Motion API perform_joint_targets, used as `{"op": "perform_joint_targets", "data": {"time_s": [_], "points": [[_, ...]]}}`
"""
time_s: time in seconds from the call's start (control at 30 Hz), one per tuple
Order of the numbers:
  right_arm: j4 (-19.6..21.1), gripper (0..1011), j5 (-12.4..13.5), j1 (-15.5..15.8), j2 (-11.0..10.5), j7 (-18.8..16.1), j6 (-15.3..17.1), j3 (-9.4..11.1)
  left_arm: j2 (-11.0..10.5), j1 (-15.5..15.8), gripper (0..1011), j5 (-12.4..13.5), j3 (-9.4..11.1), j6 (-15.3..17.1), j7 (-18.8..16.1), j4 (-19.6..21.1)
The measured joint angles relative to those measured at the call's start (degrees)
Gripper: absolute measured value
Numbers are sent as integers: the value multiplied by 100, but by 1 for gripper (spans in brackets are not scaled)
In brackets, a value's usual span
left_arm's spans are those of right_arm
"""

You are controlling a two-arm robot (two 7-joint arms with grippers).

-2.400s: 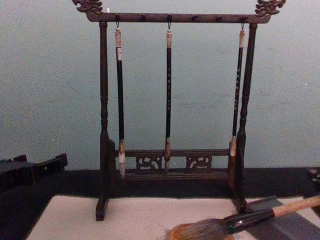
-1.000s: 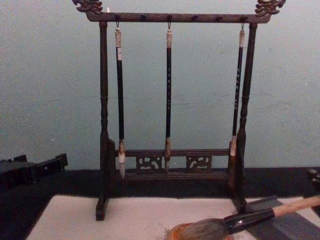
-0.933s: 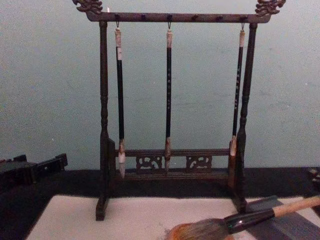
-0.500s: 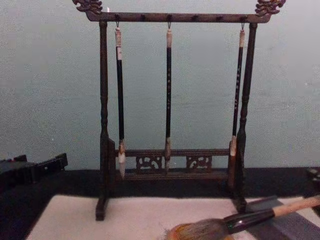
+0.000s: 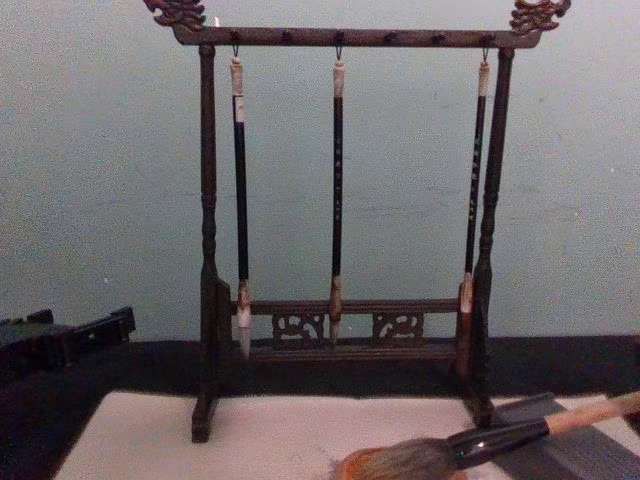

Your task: Pick up the brush from the inkstone, write on the paper, then place the brush back to its original position.

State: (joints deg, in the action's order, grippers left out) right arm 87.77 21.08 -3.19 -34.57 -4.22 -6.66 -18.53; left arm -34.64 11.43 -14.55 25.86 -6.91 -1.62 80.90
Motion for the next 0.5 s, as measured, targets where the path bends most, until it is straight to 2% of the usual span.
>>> {"op": "perform_joint_targets", "data": {"time_s": [0.2,0.4,0.5], "points": [[143,1008,46,181,-9,-61,14,123,0,0,1002,0,0,0,0,0],[107,1008,330,258,61,-317,34,289,0,0,1002,0,0,0,0,0],[24,1008,609,264,141,-562,51,403,0,0,1002,0,0,0,0,0]]}}
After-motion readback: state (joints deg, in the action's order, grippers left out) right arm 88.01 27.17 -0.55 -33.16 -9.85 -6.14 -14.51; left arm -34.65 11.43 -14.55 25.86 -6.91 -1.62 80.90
